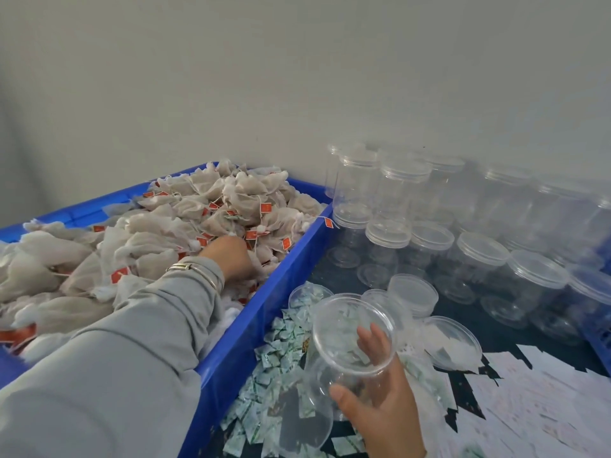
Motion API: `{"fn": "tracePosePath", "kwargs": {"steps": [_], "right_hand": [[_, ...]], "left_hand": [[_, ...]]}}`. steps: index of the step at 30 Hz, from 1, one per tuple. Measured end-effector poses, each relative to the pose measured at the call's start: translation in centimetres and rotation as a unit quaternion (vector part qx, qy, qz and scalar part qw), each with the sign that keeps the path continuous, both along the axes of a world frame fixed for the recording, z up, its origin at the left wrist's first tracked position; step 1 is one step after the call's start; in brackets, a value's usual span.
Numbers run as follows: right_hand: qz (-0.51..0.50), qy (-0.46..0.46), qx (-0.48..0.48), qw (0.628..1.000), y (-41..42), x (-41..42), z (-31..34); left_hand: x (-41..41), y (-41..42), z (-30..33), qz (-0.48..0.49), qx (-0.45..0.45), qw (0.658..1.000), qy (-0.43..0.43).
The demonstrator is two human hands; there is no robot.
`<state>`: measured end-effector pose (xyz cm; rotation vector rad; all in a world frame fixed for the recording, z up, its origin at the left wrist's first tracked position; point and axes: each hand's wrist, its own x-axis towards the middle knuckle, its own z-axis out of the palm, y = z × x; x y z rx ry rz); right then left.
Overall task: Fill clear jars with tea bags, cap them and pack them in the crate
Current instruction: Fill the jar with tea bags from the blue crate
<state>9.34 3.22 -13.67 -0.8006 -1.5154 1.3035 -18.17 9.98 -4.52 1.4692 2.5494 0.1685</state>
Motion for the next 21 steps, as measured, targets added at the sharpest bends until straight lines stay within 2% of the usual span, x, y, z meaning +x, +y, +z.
{"fn": "tracePosePath", "kwargs": {"steps": [3,5,7,8,10,11,14,19,21], "right_hand": [[0.015,-0.038,0.034,0.999,-0.6,-0.1,0.3],[0.006,-0.049,0.040,0.998,-1.0,-0.3,0.4],[-0.018,-0.065,0.042,0.997,-1.1,-0.3,0.3],[-0.027,-0.078,0.049,0.995,-1.1,-0.3,0.2],[-0.041,-0.092,0.057,0.993,-1.0,-0.3,0.1],[-0.042,-0.085,0.055,0.994,-0.9,-0.3,0.0],[-0.043,-0.068,0.046,0.996,-0.6,-0.2,-0.1],[-0.053,-0.072,0.054,0.995,-0.6,-0.2,0.2],[-0.052,-0.059,0.055,0.995,-0.6,-0.3,0.3]], "left_hand": [[1.2,-0.3,1.8,-0.036,0.108,0.993,-0.043],[2.4,-0.5,3.1,-0.033,0.195,0.967,-0.164],[3.6,-0.7,4.2,-0.056,0.258,0.913,-0.312],[4.2,-1.1,4.7,-0.086,0.270,0.874,-0.394],[5.4,-1.9,5.7,-0.158,0.248,0.785,-0.545],[5.9,-2.4,6.0,-0.189,0.225,0.755,-0.586],[6.9,-3.1,6.5,-0.250,0.171,0.728,-0.615],[8.0,-3.7,6.2,-0.299,0.100,0.728,-0.608],[8.0,-3.7,6.1,-0.317,0.079,0.696,-0.639]]}}
